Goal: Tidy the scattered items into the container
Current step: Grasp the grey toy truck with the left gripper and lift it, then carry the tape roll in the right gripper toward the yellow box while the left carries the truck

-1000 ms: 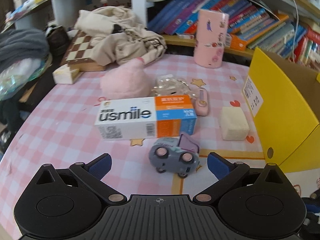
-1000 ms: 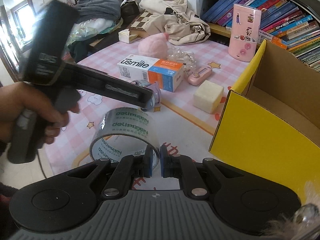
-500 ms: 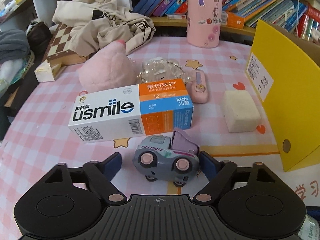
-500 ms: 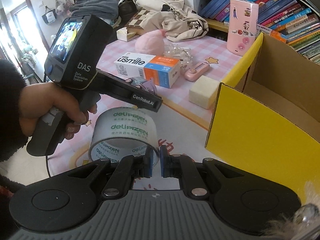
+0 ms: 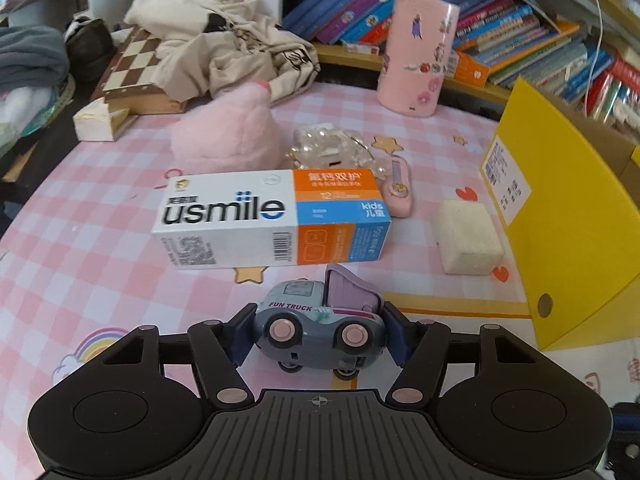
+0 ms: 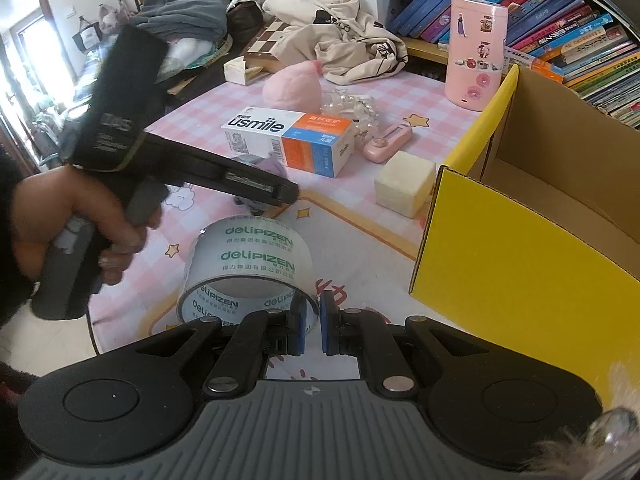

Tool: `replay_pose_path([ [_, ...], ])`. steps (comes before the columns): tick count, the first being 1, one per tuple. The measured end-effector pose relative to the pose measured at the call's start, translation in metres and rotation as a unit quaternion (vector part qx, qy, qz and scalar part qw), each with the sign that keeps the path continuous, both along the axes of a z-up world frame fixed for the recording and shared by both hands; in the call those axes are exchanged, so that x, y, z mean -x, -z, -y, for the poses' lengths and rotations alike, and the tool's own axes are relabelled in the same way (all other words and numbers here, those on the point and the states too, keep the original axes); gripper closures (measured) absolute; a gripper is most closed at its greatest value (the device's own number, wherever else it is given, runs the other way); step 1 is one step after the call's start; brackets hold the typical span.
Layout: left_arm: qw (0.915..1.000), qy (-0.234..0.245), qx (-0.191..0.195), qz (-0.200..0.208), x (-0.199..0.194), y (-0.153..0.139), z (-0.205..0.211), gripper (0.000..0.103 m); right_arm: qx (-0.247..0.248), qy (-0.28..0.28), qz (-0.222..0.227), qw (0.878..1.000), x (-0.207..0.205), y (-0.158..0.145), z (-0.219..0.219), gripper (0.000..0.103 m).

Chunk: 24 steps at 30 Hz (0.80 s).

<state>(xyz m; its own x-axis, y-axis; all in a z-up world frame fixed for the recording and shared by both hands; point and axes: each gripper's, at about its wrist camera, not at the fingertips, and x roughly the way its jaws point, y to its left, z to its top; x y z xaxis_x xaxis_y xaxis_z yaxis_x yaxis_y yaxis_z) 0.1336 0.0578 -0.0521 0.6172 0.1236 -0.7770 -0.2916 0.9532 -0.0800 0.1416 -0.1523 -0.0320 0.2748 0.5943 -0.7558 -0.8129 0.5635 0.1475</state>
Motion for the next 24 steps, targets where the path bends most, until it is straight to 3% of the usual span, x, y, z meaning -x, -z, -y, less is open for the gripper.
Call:
replay_pose_path([
  [8, 0.9993, -0.008, 0.031, 0.019, 0.026, -0.017, -0.01, 0.039, 0.0, 0.026, 0.002, 1.0, 0.007, -0.003, -0.001, 0.096],
  [24, 0.9966, 0.027, 0.06, 0.049, 0.063, -0.037, -0.022, 0.039, -0.003, 0.089, 0.005, 0.996, 0.033, -0.011, -0.005, 0.096],
])
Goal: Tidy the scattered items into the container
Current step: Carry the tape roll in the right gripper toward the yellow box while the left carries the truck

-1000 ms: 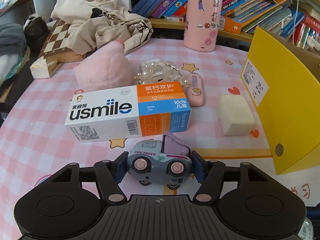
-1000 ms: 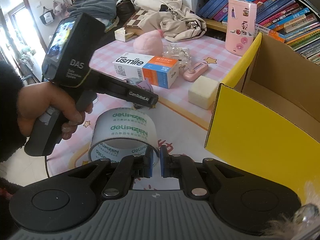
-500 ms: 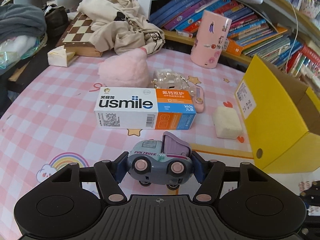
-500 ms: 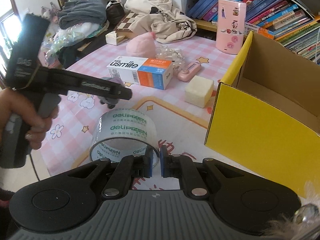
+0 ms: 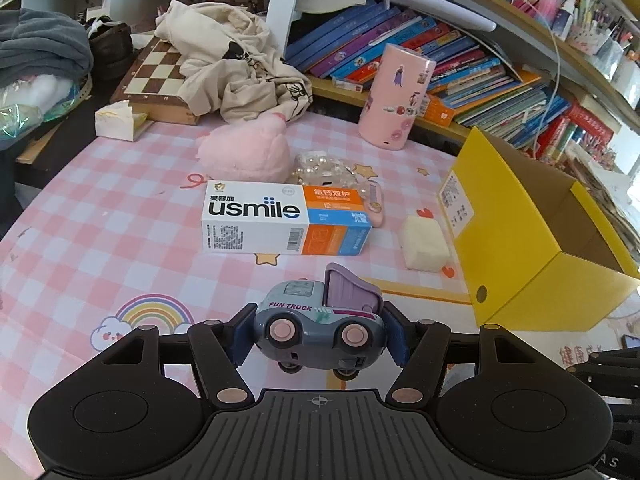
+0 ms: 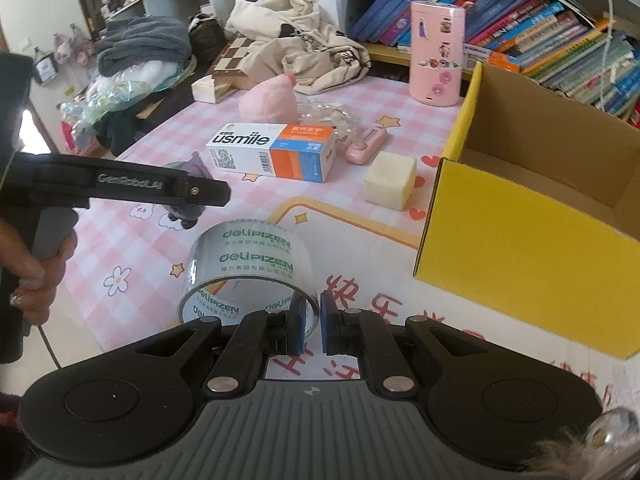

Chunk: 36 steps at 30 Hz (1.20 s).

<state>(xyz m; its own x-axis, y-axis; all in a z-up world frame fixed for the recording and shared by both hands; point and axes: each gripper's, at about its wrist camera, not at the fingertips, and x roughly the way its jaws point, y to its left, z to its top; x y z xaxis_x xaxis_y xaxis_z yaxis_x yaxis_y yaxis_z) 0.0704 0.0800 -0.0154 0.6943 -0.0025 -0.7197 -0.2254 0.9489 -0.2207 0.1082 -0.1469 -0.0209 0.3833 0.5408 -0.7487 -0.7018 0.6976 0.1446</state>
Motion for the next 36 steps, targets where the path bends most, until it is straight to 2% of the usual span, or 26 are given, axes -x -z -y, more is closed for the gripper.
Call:
replay_pose_path([
  [18, 0.9967, 0.069, 0.019, 0.039, 0.032, -0.019, 0.0, 0.039, -0.003, 0.11, 0.017, 0.994, 0.03, -0.016, 0.023, 0.095],
  [24, 0.9952, 0.084, 0.024, 0.044, 0.037, -0.02, 0.002, 0.039, 0.0, 0.129, 0.017, 0.992, 0.04, -0.017, 0.027, 0.095],
  [36, 0.9881, 0.142, 0.03, 0.051, 0.044, -0.023, 0.023, 0.039, 0.003, 0.182, 0.025, 0.983, 0.06, -0.02, 0.045, 0.095],
])
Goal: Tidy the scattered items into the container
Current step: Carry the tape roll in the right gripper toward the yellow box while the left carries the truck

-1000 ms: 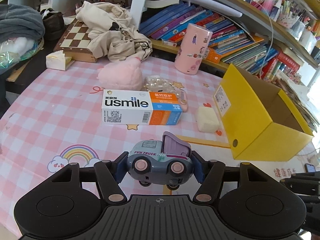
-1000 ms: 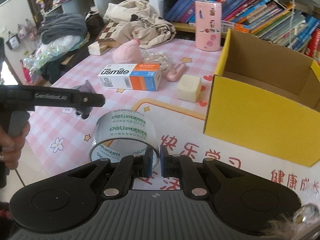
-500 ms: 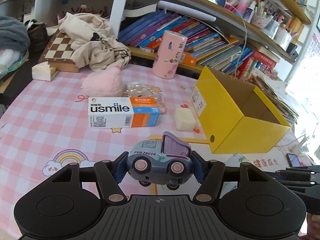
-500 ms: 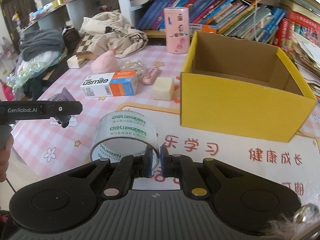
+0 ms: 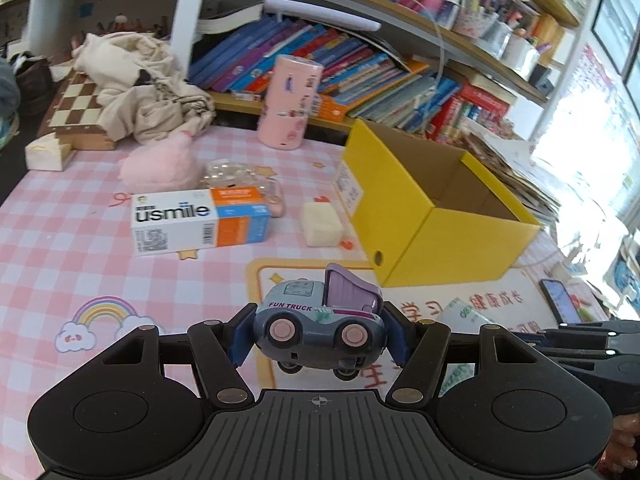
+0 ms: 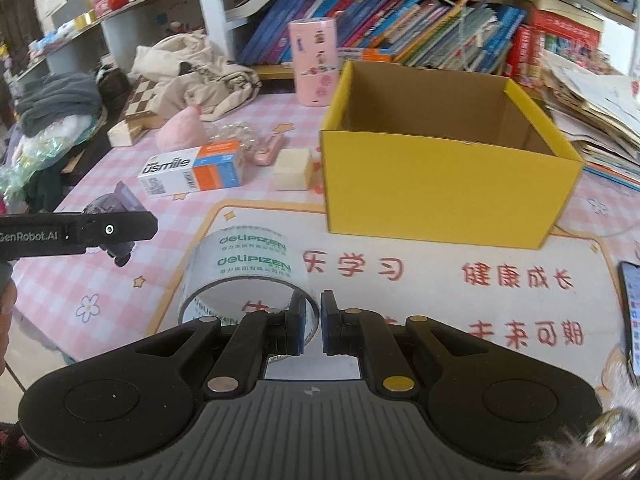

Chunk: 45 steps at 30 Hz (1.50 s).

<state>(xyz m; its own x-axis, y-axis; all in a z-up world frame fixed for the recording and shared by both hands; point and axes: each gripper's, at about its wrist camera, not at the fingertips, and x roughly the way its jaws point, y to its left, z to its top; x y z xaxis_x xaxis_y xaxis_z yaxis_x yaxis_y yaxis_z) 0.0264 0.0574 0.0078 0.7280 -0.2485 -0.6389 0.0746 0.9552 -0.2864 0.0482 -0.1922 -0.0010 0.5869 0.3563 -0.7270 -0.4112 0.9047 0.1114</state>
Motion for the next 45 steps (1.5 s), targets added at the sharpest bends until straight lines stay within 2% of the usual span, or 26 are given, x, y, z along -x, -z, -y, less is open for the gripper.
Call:
replay_pose_path([
  [24, 0.9958, 0.089, 0.011, 0.016, -0.007, -0.005, 0.044, 0.039, 0.017, 0.1, 0.0, 0.995, 0.024, -0.001, 0.047, 0.096],
  [37, 0.992, 0.124, 0.002, 0.022, -0.021, -0.01, 0.075, 0.039, 0.025, 0.114, 0.001, 0.993, 0.012, -0.004, 0.069, 0.096],
  [45, 0.9912, 0.131, -0.008, 0.012, -0.03, -0.007, 0.093, 0.039, 0.026, 0.106, -0.018, 0.994, -0.005, 0.0, 0.086, 0.096],
])
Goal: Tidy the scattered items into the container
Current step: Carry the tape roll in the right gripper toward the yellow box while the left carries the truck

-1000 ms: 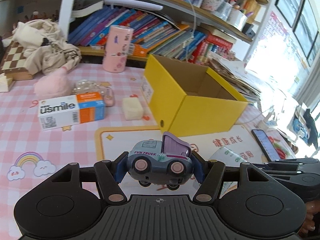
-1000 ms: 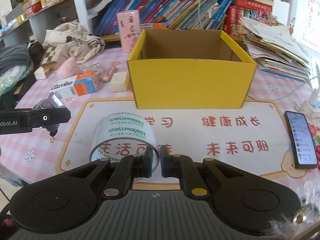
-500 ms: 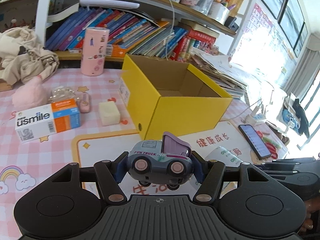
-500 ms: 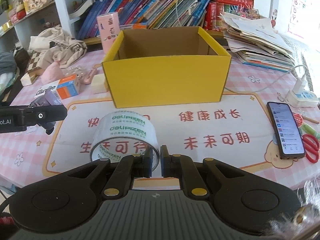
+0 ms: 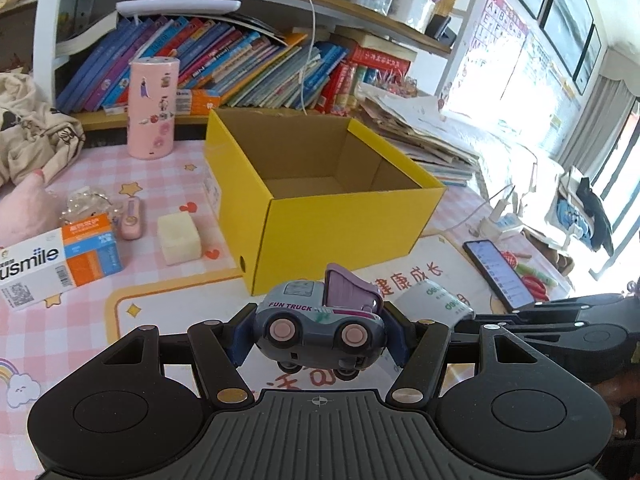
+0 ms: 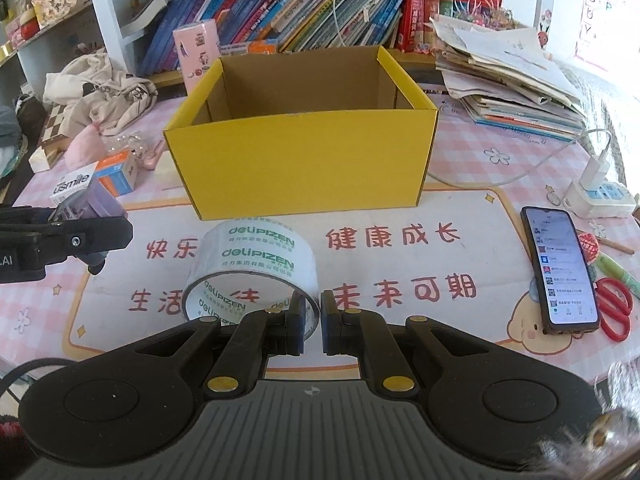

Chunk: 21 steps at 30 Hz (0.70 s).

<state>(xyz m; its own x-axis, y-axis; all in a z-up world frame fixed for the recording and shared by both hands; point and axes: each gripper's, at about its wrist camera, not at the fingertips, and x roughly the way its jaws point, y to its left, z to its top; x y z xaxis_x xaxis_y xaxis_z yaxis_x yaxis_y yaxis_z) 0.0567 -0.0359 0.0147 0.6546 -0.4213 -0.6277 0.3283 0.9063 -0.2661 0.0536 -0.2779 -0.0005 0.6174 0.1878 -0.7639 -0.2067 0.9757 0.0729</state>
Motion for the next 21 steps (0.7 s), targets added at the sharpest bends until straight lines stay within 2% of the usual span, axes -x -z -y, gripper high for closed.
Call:
replay_pose_path([
  [7, 0.9999, -0.008, -0.003, 0.005, -0.008, -0.006, 0.011, 0.039, 0.004, -0.025, -0.001, 1.0, -0.016, -0.003, 0.01, 0.096],
  [9, 0.9999, -0.01, -0.004, 0.008, -0.011, -0.009, 0.015, 0.039, 0.006, -0.036, 0.005, 0.999, -0.021, -0.007, 0.013, 0.1],
  [13, 0.9998, -0.013, -0.005, 0.017, -0.017, -0.015, 0.024, 0.039, 0.016, -0.069, 0.016, 0.997, -0.03, -0.014, 0.016, 0.102],
  [21, 0.9989, -0.045, -0.011, 0.008, -0.029, -0.013, 0.032, 0.039, 0.011, -0.096, -0.016, 0.995, -0.062, -0.004, 0.029, 0.098],
])
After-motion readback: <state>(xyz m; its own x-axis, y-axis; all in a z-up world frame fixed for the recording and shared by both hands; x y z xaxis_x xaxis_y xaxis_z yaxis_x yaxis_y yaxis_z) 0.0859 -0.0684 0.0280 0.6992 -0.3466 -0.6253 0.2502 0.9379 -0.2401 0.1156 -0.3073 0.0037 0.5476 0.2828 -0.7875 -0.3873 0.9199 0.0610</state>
